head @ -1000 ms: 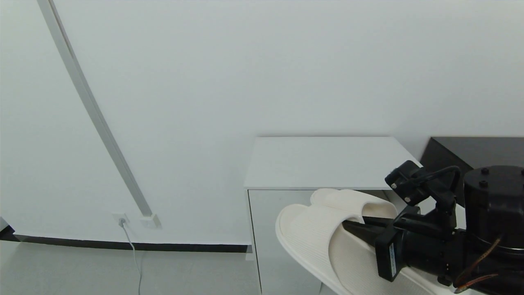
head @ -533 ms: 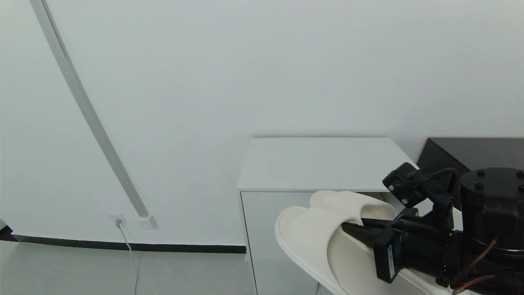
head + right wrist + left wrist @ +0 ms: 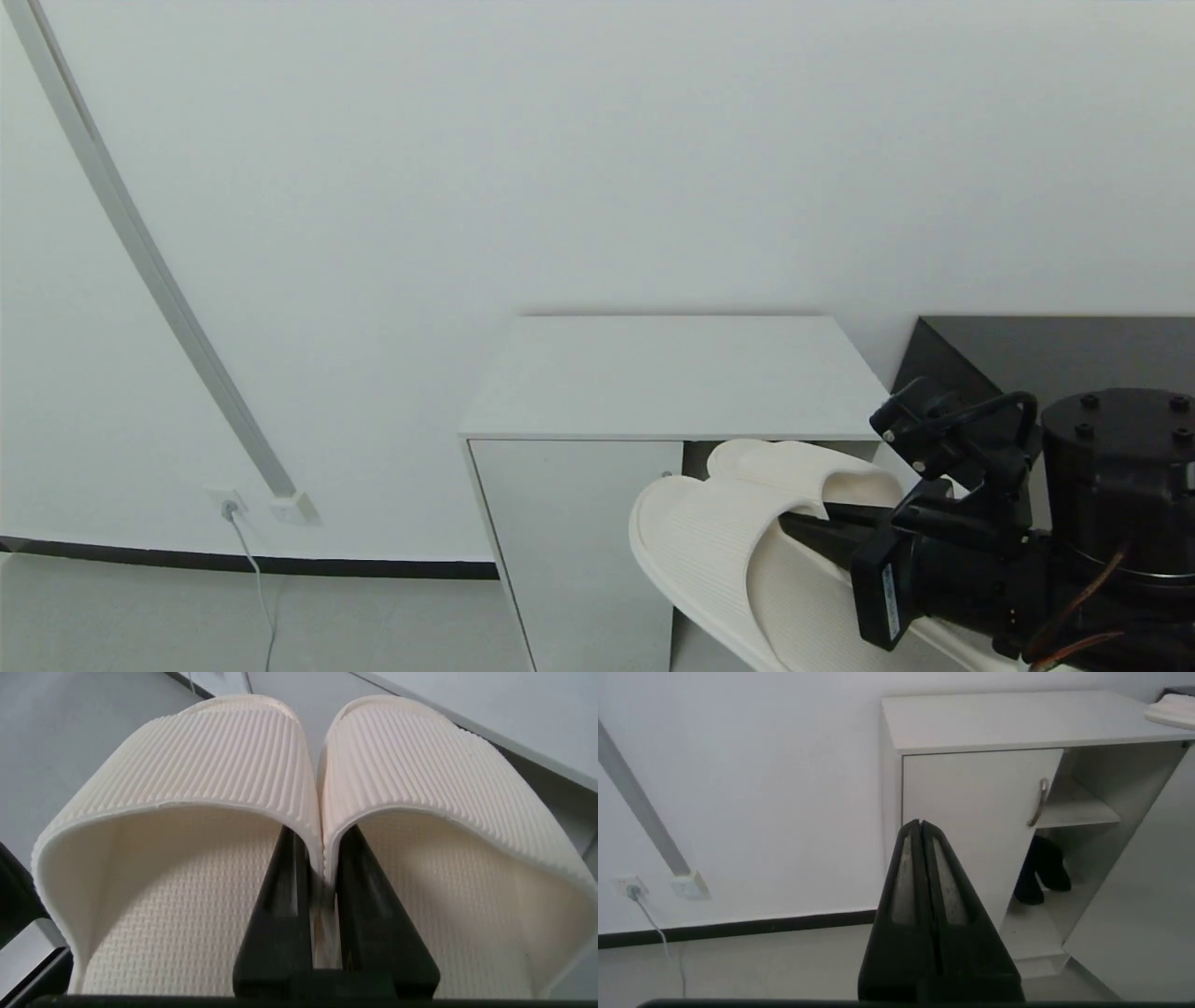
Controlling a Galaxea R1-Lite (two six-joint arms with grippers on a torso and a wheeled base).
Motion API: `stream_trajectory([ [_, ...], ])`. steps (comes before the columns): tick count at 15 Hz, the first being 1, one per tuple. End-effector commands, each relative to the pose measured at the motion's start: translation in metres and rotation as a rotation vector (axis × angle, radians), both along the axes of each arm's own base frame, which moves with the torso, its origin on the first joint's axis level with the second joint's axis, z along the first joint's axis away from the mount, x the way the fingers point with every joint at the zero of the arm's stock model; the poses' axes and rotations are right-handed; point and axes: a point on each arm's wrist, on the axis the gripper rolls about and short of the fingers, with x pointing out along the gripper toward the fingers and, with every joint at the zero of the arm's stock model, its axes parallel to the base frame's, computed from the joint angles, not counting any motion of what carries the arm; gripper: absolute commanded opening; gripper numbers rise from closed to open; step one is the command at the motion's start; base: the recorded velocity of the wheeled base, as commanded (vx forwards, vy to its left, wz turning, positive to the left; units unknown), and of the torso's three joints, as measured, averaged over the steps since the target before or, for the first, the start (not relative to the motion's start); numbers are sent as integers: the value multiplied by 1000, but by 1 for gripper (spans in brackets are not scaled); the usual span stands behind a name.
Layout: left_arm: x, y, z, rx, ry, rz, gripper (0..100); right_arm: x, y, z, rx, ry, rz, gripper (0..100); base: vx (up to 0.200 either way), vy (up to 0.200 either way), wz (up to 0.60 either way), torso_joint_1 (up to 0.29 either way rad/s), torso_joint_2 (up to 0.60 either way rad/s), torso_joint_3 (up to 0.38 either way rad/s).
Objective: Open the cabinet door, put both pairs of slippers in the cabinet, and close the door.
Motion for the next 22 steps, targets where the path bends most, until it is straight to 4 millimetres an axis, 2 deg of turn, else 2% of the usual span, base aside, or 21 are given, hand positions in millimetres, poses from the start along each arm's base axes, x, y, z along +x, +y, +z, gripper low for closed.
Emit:
stream_trajectory([
  [1,0,0,0,0,1,0,0,1,1,-2,-6,5,0,0,0,-200,0,-2,2,-2],
  [7,0,0,0,0,1,2,0,1,1,-3,-7,8,3,0,0,-200,0,4,4,2],
  [10,0,0,0,-1,1,2,0,0,0,-4,-13,11,3,0,0,0,0,0,0,0],
  [12,0,0,0,-1,1,2,0,0,0,-4,-12,12,3,0,0,0,-600,2,-2,2],
  [22,0,0,0,-1,1,2,0,-1,2,-5,-16,15,14,0,0,0,0,0,0,0],
])
